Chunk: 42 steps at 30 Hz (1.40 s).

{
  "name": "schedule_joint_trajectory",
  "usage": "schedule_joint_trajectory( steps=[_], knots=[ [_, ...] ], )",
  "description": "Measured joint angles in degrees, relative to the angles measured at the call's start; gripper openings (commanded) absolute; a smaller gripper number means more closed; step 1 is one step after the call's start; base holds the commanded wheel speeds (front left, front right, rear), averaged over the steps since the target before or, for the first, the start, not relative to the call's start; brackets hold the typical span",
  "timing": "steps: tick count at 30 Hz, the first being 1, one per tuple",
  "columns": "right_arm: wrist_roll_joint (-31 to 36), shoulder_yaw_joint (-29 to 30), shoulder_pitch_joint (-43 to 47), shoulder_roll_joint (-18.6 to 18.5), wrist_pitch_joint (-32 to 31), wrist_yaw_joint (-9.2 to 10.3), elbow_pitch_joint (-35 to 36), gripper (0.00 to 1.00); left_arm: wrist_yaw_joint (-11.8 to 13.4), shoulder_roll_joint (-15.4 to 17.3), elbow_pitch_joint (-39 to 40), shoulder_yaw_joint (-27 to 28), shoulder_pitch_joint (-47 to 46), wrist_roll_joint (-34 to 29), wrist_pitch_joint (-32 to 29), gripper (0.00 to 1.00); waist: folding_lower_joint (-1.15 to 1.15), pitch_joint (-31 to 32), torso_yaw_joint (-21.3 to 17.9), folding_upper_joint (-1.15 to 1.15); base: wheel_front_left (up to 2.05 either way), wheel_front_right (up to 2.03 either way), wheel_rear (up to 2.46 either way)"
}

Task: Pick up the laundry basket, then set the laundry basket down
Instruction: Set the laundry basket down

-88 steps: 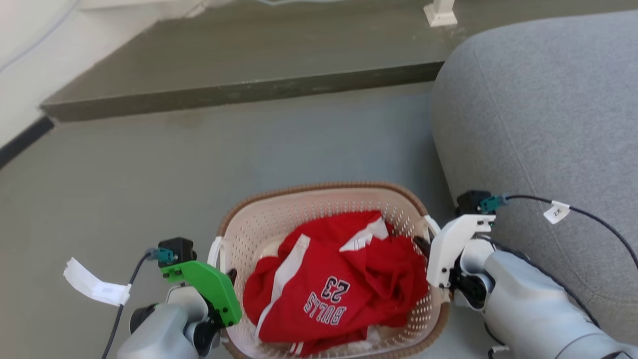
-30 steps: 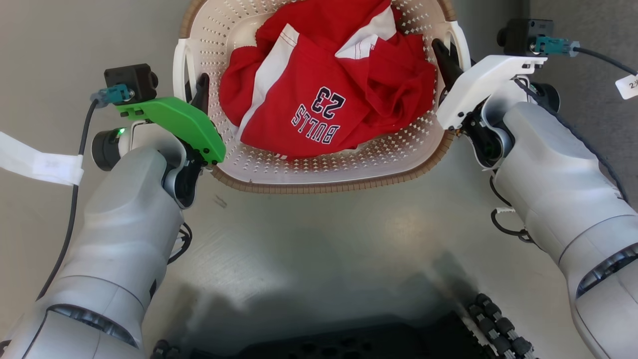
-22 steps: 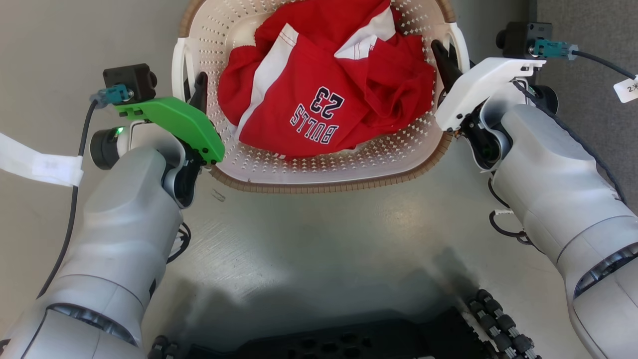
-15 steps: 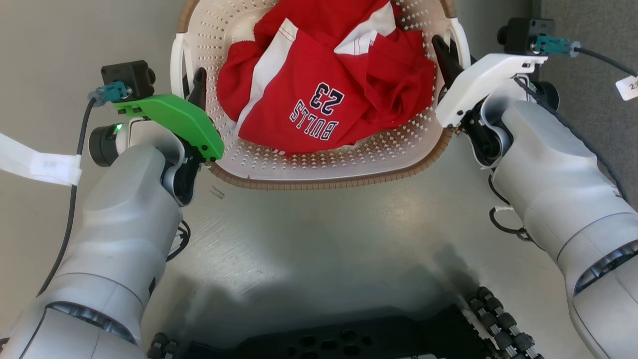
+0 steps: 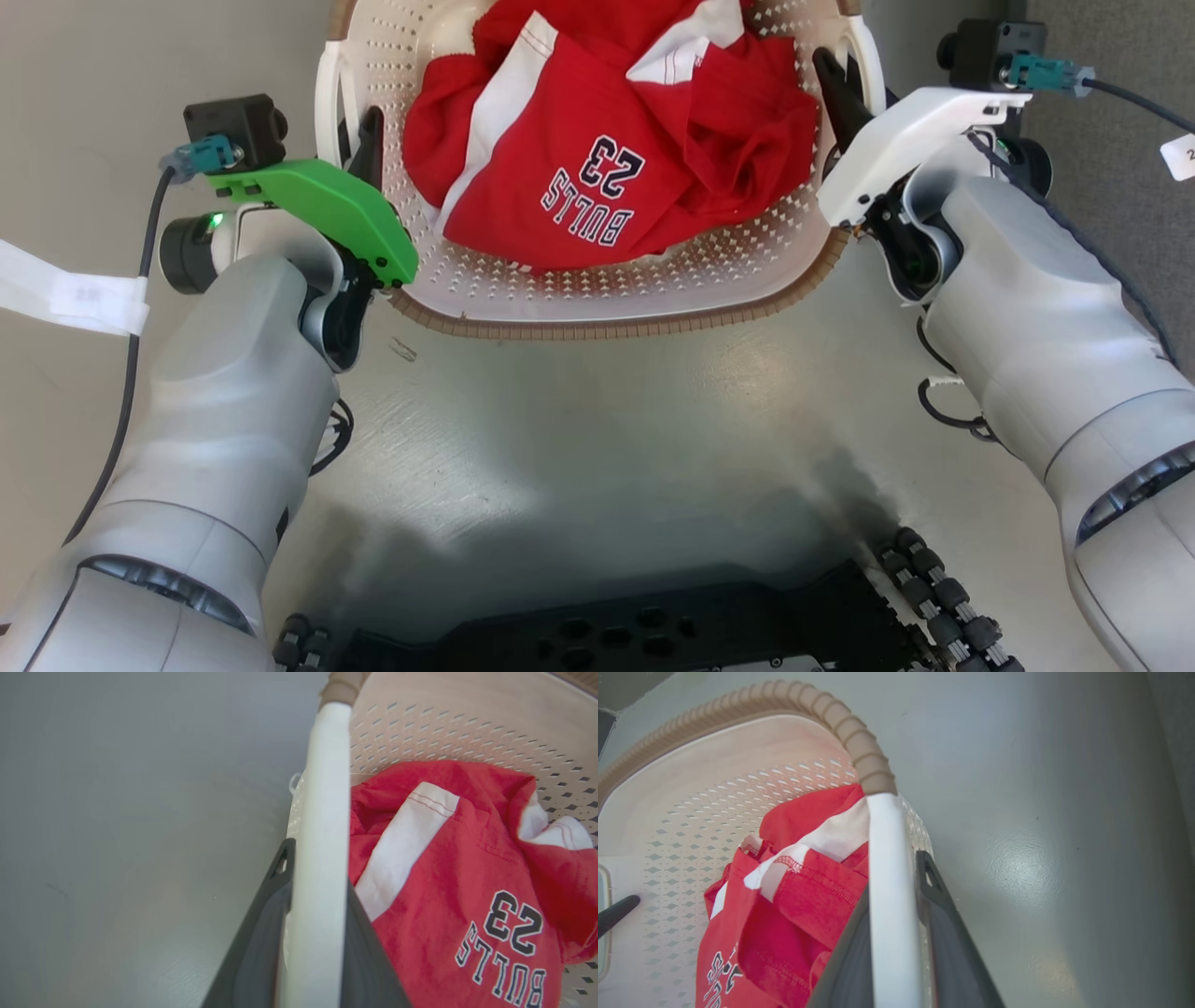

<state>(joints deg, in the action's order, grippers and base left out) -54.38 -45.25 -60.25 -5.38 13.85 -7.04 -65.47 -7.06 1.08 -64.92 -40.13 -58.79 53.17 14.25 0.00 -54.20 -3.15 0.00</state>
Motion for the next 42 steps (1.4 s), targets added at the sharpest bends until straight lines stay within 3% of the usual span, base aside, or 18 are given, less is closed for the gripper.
schedule_joint_trajectory(
  steps=[18,19,20,21,22,23,24,42],
  knots=[
    [0.6,0.9,-0.5,0.1,0.1,0.0,-0.4,0.0,0.0,0.0,0.9,1.8,-0.3,-1.2,0.0,0.0,0.0,-0.7,-0.1,0.0,0.0,0.0,0.0],
    [0.8,1.0,-0.6,0.1,0.1,0.0,-0.4,0.16,0.0,0.0,0.9,1.9,-0.3,-1.4,0.0,0.0,0.0,-0.7,-0.2,0.0,0.0,0.0,0.0],
    [1.0,1.1,-0.6,0.1,0.1,0.0,-0.3,0.38,0.0,0.0,0.9,2.1,-0.3,-1.5,0.0,0.25,0.0,-0.7,-0.2,0.0,0.0,0.0,0.0],
    [1.0,1.2,-0.6,0.1,0.1,-0.01,-0.3,0.9,-0.1,0.0,0.9,2.3,-0.3,-1.5,0.0,0.46,0.0,-0.7,-0.2,0.0,0.0,0.0,0.0],
    [1.1,1.3,-0.6,0.1,0.2,-0.02,-0.3,1.0,-0.1,0.0,0.9,2.5,-0.3,-1.5,0.0,0.71,0.0,-0.7,-0.2,0.0,0.0,0.0,0.0],
    [1.1,1.4,-0.7,0.1,0.5,-0.02,-0.3,1.0,-0.1,0.1,0.9,2.6,-0.3,-1.5,0.0,0.9,0.0,-0.7,-0.2,0.0,0.0,0.0,0.0],
    [1.1,1.6,-0.7,0.0,0.5,-0.02,-0.3,1.0,-0.1,0.1,0.9,2.7,-0.3,-1.5,0.2,1.0,0.0,-0.7,-0.2,0.0,0.0,0.0,0.0],
    [2.1,3.3,-0.4,0.0,0.5,-0.03,-0.6,1.0,-0.1,0.1,0.0,2.6,0.3,-1.9,0.2,1.0,0.0,1.5,-0.2,0.0,0.0,0.0,0.0]
  ],
)
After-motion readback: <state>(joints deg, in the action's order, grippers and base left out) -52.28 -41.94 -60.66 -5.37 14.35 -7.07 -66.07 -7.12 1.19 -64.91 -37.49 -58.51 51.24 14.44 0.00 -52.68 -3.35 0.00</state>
